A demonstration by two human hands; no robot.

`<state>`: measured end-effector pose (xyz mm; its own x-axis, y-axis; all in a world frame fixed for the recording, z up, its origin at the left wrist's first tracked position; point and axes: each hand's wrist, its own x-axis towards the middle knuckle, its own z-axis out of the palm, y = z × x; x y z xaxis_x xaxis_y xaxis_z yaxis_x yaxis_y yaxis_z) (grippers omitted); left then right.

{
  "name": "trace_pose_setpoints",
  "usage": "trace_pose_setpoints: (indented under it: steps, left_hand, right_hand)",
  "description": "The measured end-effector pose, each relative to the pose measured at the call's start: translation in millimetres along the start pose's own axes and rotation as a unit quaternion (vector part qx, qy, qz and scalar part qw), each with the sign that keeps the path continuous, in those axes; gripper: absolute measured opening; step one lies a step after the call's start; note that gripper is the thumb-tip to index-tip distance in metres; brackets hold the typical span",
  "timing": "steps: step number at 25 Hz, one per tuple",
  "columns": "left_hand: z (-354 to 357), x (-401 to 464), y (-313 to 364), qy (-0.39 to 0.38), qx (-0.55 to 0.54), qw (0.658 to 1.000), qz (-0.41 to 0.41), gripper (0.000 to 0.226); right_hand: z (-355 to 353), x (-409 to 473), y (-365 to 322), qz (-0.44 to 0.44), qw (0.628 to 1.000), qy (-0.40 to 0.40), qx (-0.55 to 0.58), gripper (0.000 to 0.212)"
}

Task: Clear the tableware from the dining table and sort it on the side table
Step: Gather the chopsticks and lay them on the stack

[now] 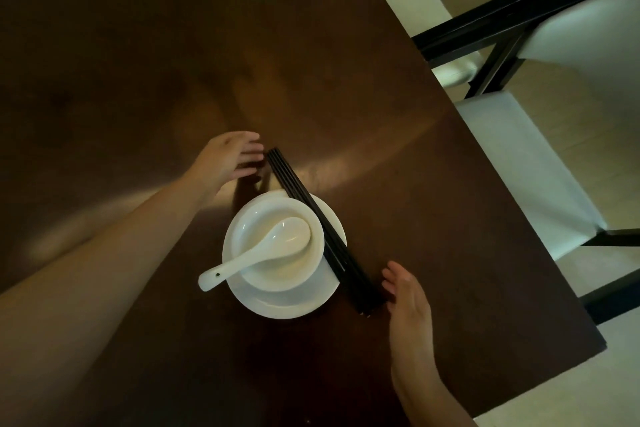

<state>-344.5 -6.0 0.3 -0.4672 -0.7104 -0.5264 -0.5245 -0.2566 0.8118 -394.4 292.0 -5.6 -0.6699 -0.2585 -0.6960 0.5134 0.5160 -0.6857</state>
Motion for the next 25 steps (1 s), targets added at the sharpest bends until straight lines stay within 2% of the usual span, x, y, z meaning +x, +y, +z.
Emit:
trace_pose_setpoints:
  steps: [3,5,6,9,11,13,14,16,19,25]
  left_hand:
    - [-43,-26,-16,0.090,-0.039,0.995,0.003,0.027]
    - [-65,-53,-38,0.156,-0.069,0.984,-0.051,0.024]
    - [-70,-68,-52,0.163,-0.072,0.980,-0.086,0.023]
    - [-62,-109,-85,0.077,-0.054,0.979,-0.183,0.020]
    - [-51,-128,-91,-0.012,-0.064,0.975,-0.215,0.021]
    - [-41,-139,-93,-0.075,-0.067,0.974,-0.201,0.026]
    - [-36,-141,-94,-0.078,-0.059,0.978,-0.186,0.021]
    - [-26,-143,-95,-0.037,-0.048,0.985,-0.161,0.010]
    - [-19,-141,-101,0.021,-0.078,0.986,-0.144,0.010]
    - [-12,-134,-100,0.054,-0.080,0.988,-0.124,0.022]
  right_hand:
    - [-22,25,-24,-0.098,0.990,0.004,-0.101,0.031]
    - [-23,50,-49,-0.139,0.973,-0.069,-0.171,0.031]
    - [-18,60,-60,-0.142,0.963,-0.121,-0.196,0.032]
    - [9,74,-79,-0.115,0.925,-0.260,-0.254,0.035]
    - [22,76,-82,-0.094,0.910,-0.298,-0.274,0.035]
    - [31,75,-84,-0.077,0.910,-0.300,-0.276,0.034]
    - [33,74,-85,-0.070,0.912,-0.297,-0.274,0.033]
    - [36,74,-84,-0.067,0.918,-0.284,-0.269,0.031]
    - [35,71,-83,-0.072,0.922,-0.275,-0.264,0.031]
    - [30,68,-82,-0.098,0.925,-0.266,-0.252,0.032]
